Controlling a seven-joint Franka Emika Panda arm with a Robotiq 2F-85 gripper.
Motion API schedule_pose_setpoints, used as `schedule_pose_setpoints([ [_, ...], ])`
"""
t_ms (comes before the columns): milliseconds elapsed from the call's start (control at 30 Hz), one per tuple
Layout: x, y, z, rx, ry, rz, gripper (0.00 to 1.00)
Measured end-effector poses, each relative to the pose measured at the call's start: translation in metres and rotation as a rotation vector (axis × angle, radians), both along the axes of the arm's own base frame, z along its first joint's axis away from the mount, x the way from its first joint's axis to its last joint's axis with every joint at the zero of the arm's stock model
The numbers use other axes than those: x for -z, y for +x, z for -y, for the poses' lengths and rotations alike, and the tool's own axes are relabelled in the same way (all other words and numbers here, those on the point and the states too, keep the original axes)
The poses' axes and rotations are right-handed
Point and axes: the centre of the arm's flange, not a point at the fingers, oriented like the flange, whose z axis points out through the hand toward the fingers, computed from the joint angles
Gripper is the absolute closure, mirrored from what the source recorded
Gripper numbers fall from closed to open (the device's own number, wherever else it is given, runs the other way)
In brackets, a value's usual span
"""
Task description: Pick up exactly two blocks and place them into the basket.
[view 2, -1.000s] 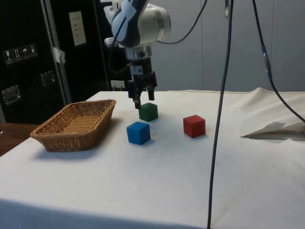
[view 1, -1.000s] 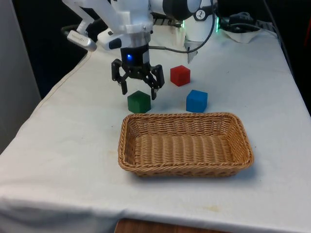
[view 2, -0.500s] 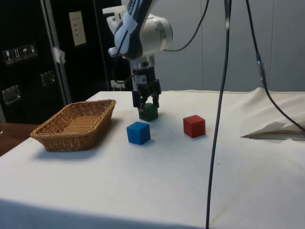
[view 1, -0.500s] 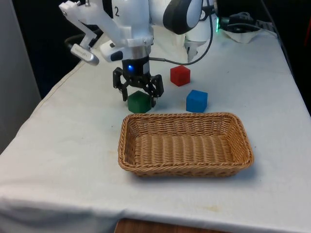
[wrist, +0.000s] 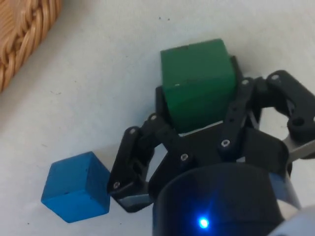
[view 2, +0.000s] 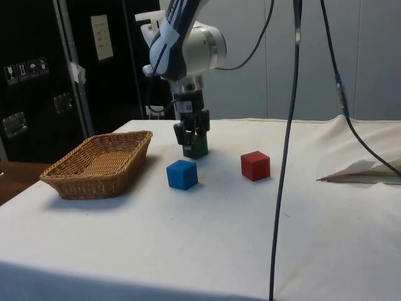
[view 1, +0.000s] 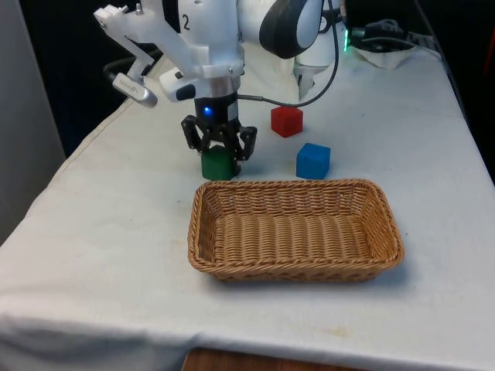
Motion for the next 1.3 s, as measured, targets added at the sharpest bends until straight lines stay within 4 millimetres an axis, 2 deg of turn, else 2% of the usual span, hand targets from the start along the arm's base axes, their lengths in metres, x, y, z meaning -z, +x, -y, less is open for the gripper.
schedule_pose_setpoints([
  [33, 0.000, 0.000, 0.000, 0.000, 0.000, 0.000, 0.91],
  [67, 0.000, 0.000, 0.000, 0.001, 0.000, 0.000, 0.96],
  [367, 0.000, 0.000, 0.000, 0.002, 0.000, 0.000, 0.96],
  [467, -0.005, 0.002, 0.002, 0.004, 0.000, 0.010, 0.96],
  [767, -0.044, 0.005, 0.006, -0.001, 0.020, 0.028, 0.96],
  [1033, -0.063, 0.007, 0.007, -0.005, 0.027, 0.043, 0.96],
  [1300, -0.096, 0.026, -0.004, -0.021, 0.038, 0.057, 0.96],
])
